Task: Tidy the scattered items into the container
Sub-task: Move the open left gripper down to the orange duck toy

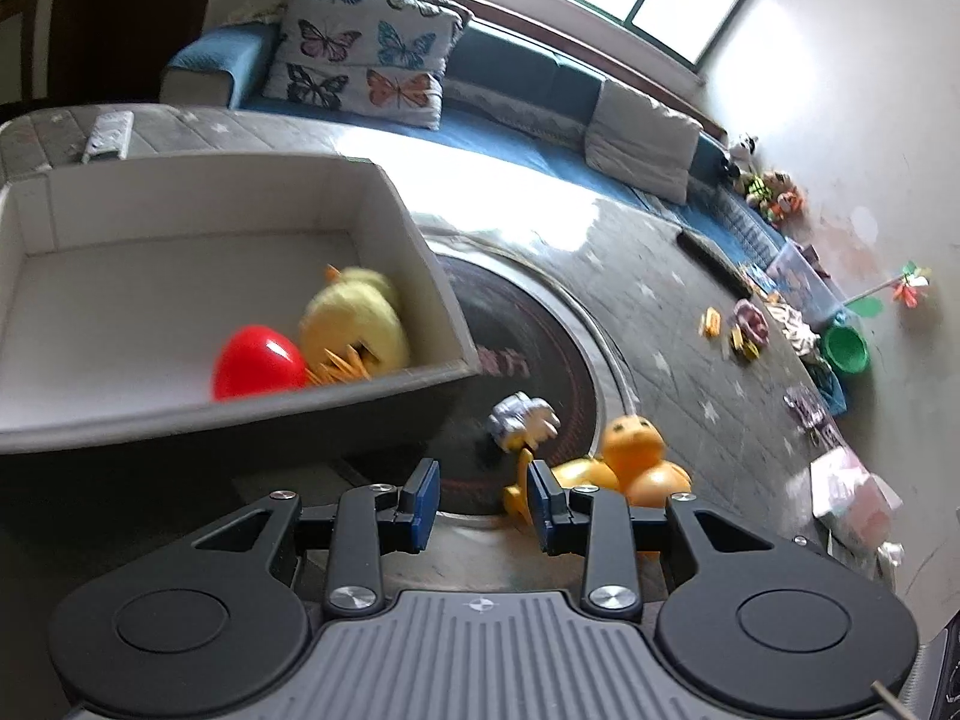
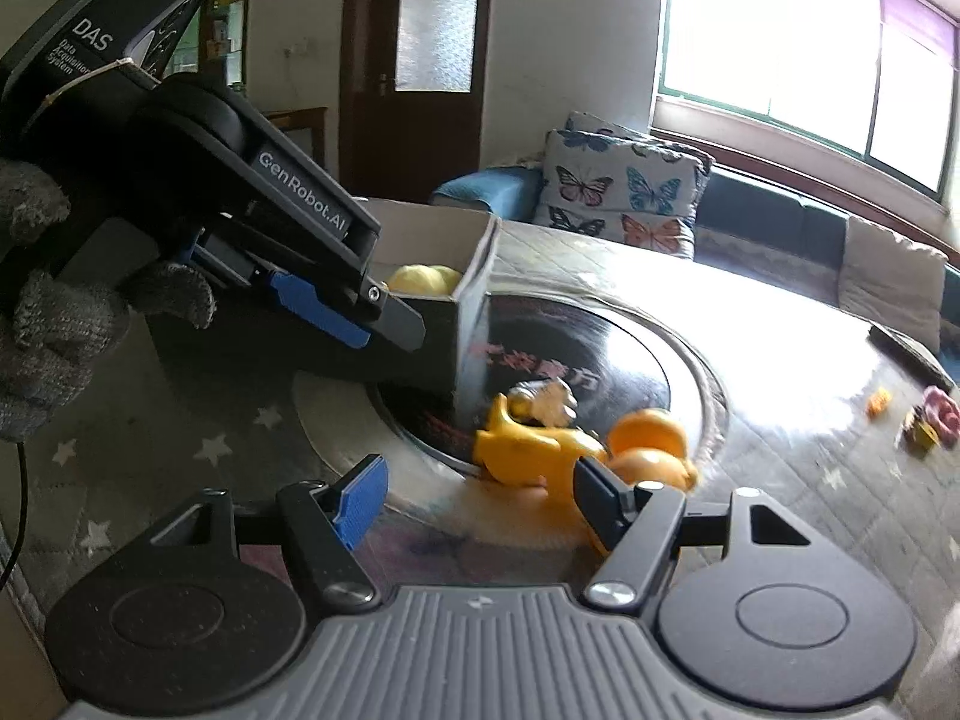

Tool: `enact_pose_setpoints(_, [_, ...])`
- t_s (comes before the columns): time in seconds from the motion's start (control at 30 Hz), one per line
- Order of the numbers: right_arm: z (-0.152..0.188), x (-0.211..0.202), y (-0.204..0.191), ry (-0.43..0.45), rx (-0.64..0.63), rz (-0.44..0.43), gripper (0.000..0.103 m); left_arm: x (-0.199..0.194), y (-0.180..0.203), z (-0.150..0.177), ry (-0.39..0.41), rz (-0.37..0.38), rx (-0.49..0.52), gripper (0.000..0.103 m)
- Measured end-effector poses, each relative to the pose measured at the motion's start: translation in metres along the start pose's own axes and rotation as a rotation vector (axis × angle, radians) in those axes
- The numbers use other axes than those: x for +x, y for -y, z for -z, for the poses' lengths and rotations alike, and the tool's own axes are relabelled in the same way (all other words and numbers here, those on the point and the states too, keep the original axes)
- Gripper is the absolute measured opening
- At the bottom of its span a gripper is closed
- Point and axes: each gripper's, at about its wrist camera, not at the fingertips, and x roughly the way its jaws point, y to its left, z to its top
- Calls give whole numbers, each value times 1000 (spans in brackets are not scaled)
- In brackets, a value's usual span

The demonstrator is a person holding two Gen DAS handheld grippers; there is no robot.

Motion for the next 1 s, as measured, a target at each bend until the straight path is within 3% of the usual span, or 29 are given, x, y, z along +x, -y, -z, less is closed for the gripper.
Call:
enact_pose_setpoints(0.63, [24,3,49,-31,150,98,69,39,47,-8,-67,31,53,35])
enact_pose_setpoints(1.0, [24,19,65,-47,209,86,63,81,76,-28,-111,63,35,35])
